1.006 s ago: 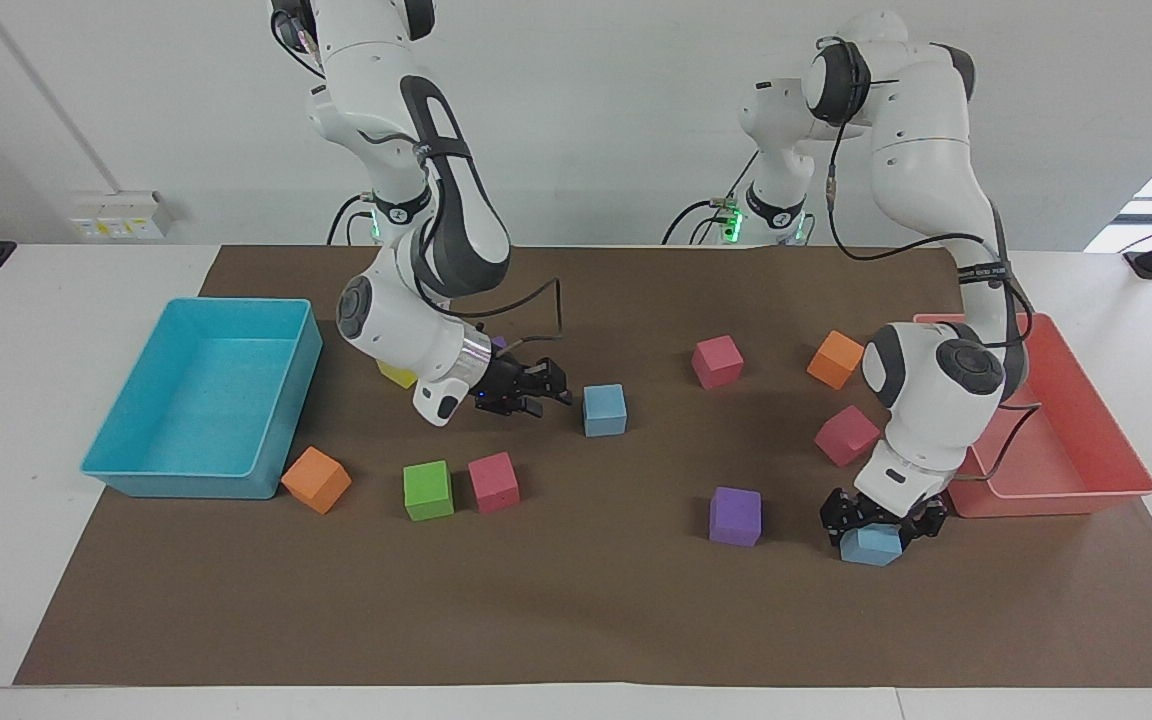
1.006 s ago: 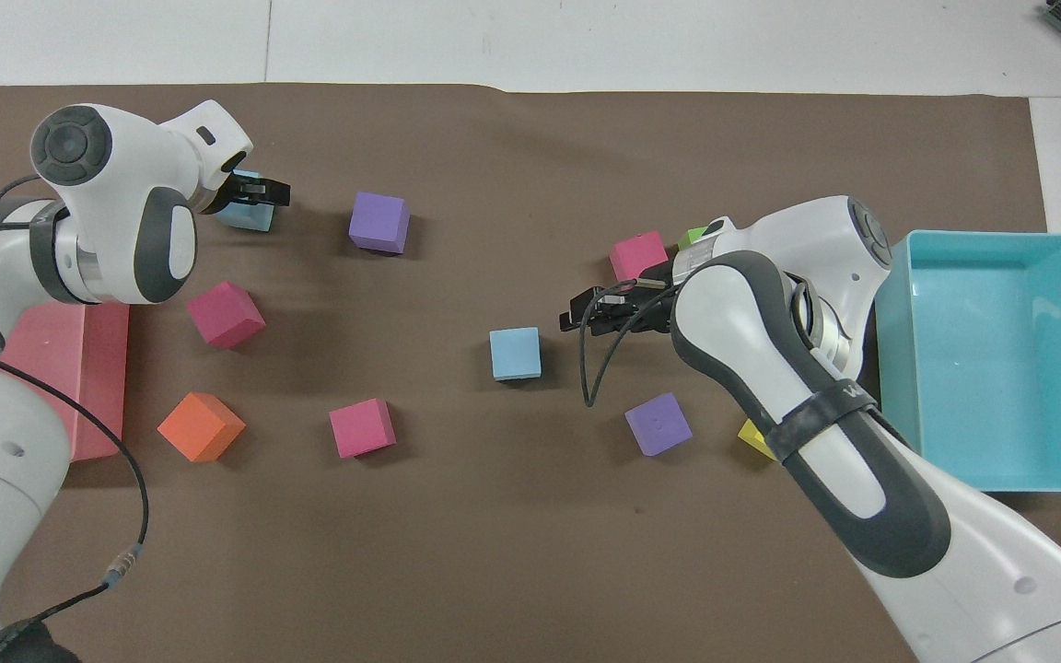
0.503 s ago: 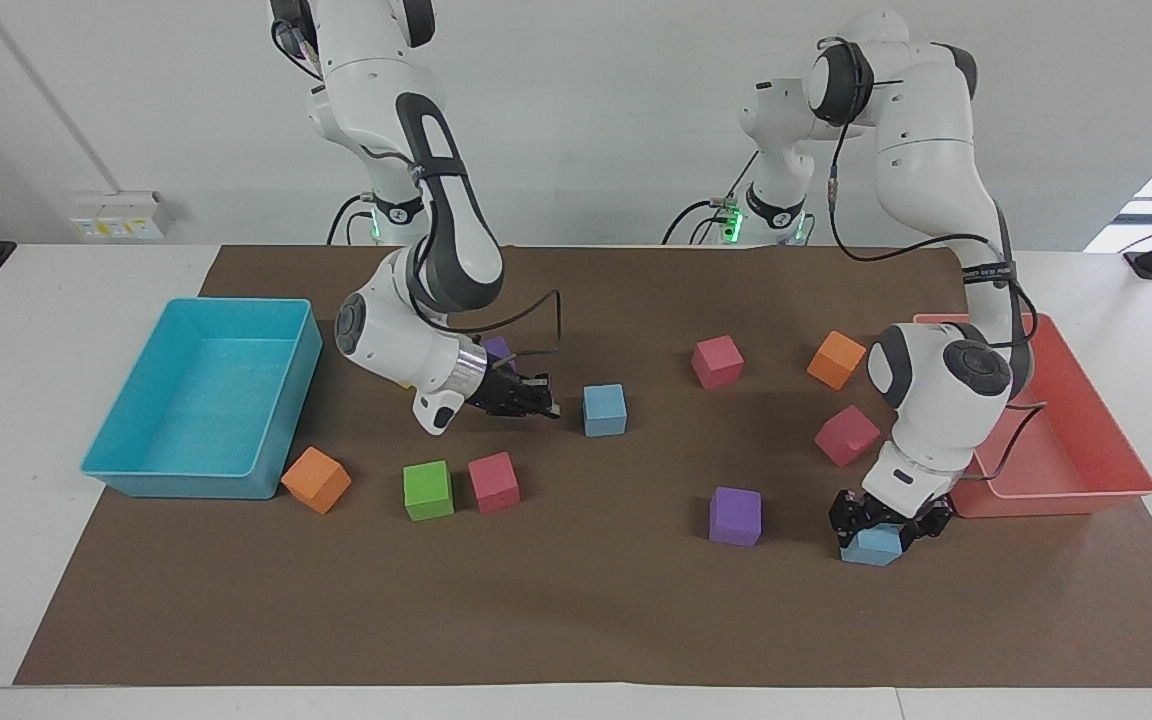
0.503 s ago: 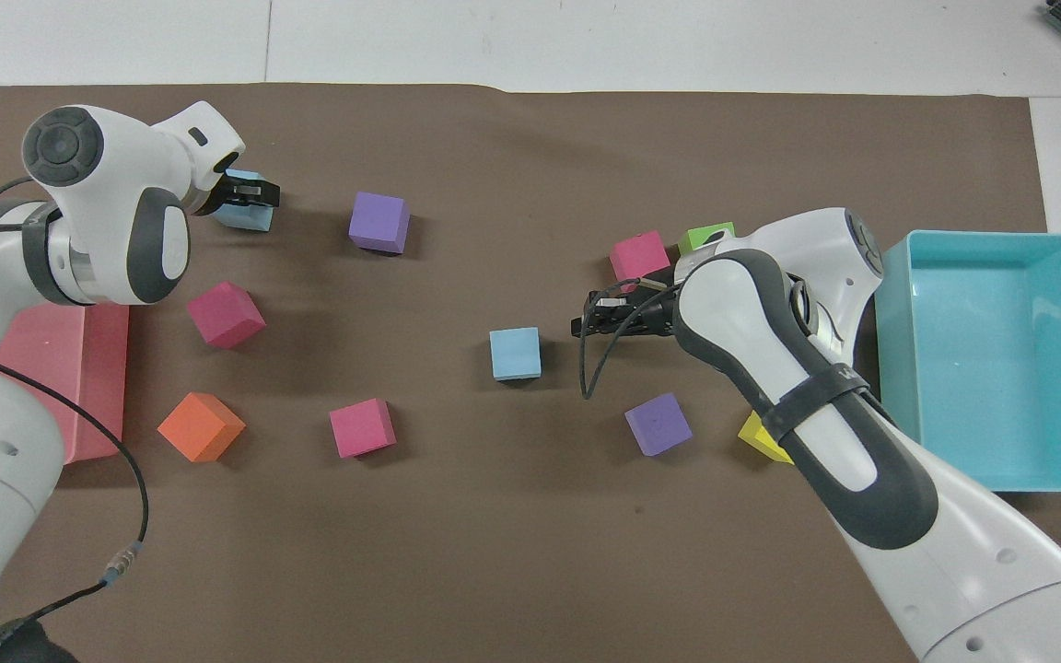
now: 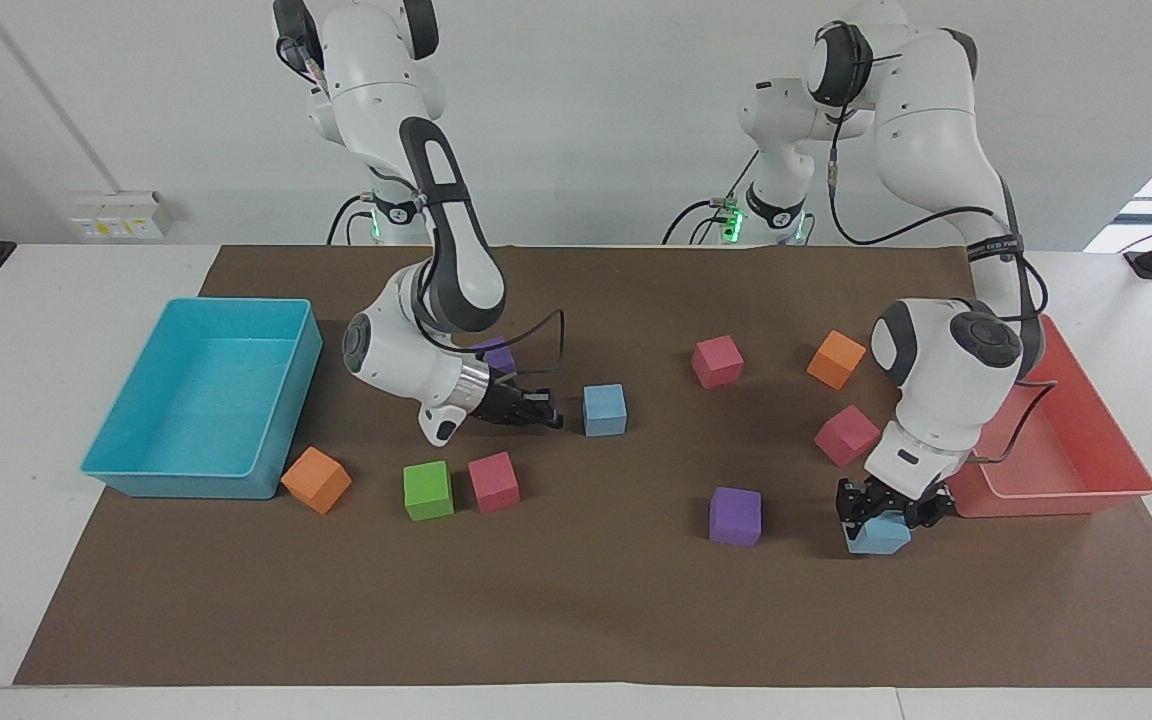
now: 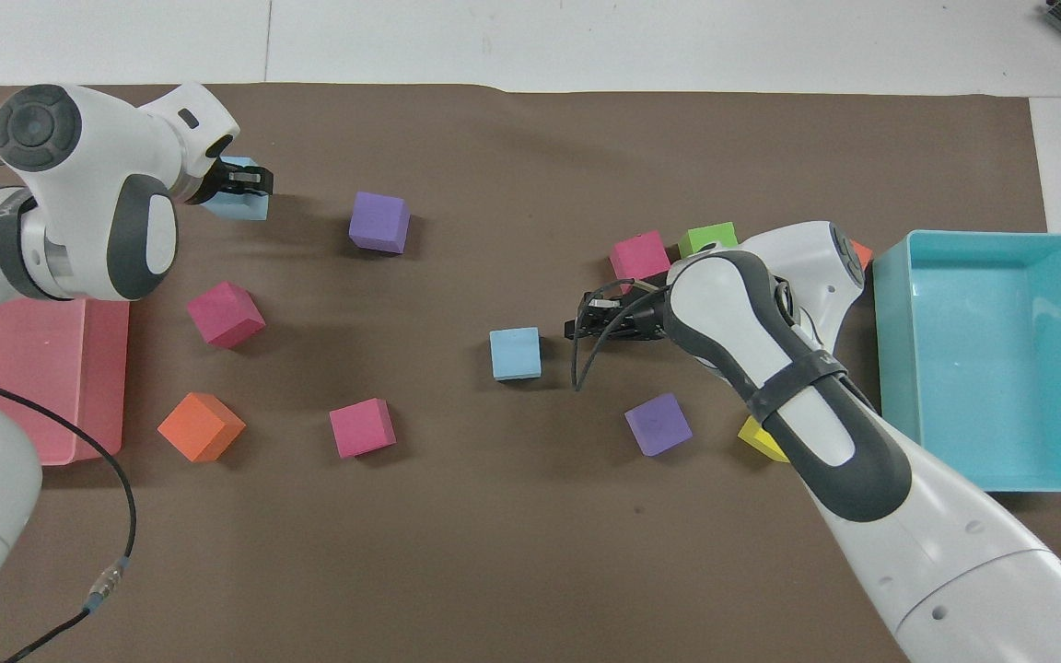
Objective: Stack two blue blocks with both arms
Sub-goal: 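Grasp the other light blue cube with the left gripper, then carry the held blue cube with the left gripper over the placed cube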
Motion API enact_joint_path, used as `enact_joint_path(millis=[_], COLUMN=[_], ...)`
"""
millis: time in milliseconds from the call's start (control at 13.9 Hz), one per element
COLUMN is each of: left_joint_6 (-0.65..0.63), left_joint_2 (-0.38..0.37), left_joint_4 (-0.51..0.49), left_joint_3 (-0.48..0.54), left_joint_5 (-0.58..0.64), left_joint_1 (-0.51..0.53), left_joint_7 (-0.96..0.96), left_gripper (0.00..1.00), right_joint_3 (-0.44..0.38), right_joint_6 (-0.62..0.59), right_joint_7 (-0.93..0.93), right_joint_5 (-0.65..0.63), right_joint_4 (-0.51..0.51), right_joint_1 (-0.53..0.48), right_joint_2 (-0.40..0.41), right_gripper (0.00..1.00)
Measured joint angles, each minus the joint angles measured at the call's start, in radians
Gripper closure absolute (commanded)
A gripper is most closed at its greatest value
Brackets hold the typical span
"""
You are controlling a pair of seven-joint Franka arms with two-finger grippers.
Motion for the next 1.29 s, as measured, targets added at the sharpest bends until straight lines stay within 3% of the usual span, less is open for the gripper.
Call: enact_joint_path(millis=[287,719,1293], left_joint_6=[-0.087,-0.092,-0.091], left_joint_2=[-0.067,-0.101,-0.131], left_joint_4=[-0.002,-0.072,-0.124], left_joint_3=[-0.003,-0.004,-0.004], left_joint_5=[0.001,0.032,0.075], left_joint_1=[-0.113,-0.327,-0.5], left_joint_7=[-0.189,-0.484,-0.676], left_gripper=[0.9,0.9,0.9], right_joint_3=[0.0,0.0,0.0], right_joint_6=[0.0,0.004,0.004], right_joint_7=[0.0,0.0,0.0], right_joint_5=[0.026,0.026,0.026], right_joint_4=[-0.003,-0.008,-0.008], right_joint_1=[0.0,0.0,0.0], right_joint_2=[0.006,0.006,0.006], right_gripper=[1.0,1.0,1.0])
